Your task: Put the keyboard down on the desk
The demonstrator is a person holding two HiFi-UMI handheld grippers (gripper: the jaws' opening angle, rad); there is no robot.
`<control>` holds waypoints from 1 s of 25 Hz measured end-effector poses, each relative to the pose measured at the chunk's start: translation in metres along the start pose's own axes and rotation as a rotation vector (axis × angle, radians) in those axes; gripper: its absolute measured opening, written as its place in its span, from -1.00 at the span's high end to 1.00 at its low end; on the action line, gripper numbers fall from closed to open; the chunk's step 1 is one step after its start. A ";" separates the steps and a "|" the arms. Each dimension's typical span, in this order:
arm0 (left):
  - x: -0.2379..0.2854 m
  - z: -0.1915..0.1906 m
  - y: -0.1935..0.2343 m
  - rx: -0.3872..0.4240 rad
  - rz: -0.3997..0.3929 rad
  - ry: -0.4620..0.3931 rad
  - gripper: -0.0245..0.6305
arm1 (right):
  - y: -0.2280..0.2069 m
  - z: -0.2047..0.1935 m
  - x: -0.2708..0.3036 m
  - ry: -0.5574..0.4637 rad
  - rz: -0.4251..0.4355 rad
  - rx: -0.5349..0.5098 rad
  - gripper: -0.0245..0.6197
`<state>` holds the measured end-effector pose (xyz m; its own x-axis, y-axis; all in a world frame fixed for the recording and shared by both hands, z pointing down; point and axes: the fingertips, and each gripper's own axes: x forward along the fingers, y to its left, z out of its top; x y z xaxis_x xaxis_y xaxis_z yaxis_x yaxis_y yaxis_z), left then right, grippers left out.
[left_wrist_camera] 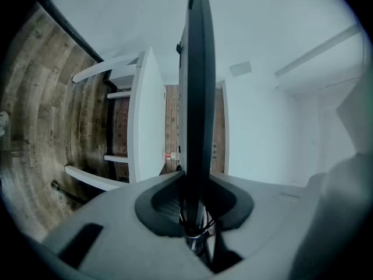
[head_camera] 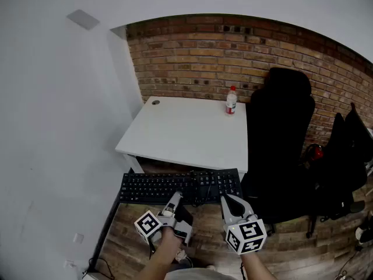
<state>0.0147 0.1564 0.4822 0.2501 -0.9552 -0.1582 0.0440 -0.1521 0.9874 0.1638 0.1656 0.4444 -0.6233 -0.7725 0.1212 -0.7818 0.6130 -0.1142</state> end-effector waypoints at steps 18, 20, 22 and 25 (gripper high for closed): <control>0.015 0.005 0.008 -0.003 0.019 -0.009 0.72 | -0.013 0.001 0.011 -0.003 0.016 0.024 0.90; 0.017 0.010 0.011 -0.006 0.021 -0.009 0.72 | -0.012 -0.001 0.016 0.003 0.019 0.021 0.90; 0.024 0.017 0.015 -0.018 0.021 -0.007 0.72 | -0.012 -0.001 0.025 0.003 0.015 0.016 0.90; 0.039 0.030 0.020 -0.038 0.023 0.006 0.72 | -0.014 0.002 0.045 0.006 0.003 0.016 0.90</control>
<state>-0.0033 0.1083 0.4957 0.2568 -0.9569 -0.1360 0.0748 -0.1206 0.9899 0.1470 0.1219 0.4500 -0.6258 -0.7696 0.1269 -0.7797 0.6125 -0.1301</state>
